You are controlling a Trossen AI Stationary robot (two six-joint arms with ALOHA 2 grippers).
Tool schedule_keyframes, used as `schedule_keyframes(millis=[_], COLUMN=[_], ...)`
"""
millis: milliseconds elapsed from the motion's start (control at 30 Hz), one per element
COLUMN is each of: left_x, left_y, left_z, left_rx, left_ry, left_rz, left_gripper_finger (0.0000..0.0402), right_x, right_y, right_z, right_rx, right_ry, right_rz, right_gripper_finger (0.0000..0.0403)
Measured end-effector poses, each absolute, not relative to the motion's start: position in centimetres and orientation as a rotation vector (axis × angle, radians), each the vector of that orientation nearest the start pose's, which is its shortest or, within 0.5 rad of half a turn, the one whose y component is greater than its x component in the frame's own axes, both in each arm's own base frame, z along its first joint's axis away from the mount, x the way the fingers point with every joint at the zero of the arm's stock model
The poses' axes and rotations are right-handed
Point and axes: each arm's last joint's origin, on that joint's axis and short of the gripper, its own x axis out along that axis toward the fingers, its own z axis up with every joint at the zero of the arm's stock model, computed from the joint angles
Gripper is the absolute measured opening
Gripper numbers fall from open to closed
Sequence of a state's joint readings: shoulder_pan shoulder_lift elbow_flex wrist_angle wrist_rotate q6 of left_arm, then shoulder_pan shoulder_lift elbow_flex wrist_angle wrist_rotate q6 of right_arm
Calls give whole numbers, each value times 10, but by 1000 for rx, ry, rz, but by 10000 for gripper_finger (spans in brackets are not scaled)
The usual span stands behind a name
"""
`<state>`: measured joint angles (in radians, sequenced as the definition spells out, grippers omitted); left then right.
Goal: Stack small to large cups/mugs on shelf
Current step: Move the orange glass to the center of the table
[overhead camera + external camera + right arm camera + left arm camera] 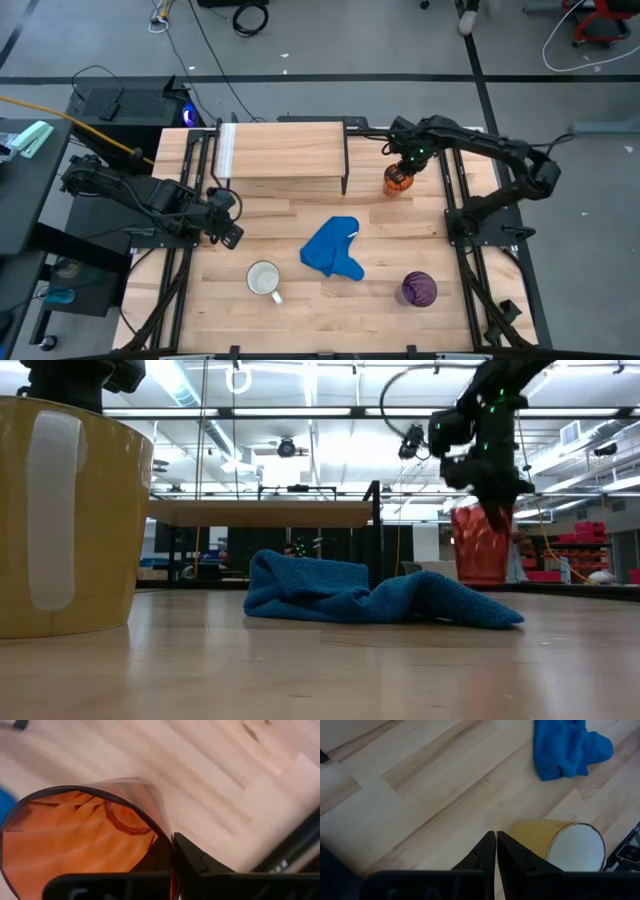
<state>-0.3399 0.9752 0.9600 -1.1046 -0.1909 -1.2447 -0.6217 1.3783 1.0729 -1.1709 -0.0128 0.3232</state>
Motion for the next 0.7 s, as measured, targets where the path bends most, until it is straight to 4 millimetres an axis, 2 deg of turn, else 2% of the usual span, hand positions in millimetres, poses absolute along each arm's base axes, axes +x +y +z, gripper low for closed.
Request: schedule_keyframes(millis=[200,333,433,567,700], left_x=[152,152,152,152,152], left_y=[-48,-48,-48,-48,-48], left_z=[292,292,292,292,292], left_rx=[-823,-822,-822,-822,-821], left_ry=[984,984,984,984,984], left_rz=[537,537,537,536,536], left_gripper_finger=[22,17,17,22,24], right_x=[195,206,221,250,289], right_y=[-101,-78,-64,-51,-45], right_z=[302,338,358,370,366], right_rx=[682,632,603,548,468], right_ry=[1317,1255,1198,1180,1221], right_rz=[-668,-617,-575,-520,-451], right_gripper_finger=[7,7,7,6,6])
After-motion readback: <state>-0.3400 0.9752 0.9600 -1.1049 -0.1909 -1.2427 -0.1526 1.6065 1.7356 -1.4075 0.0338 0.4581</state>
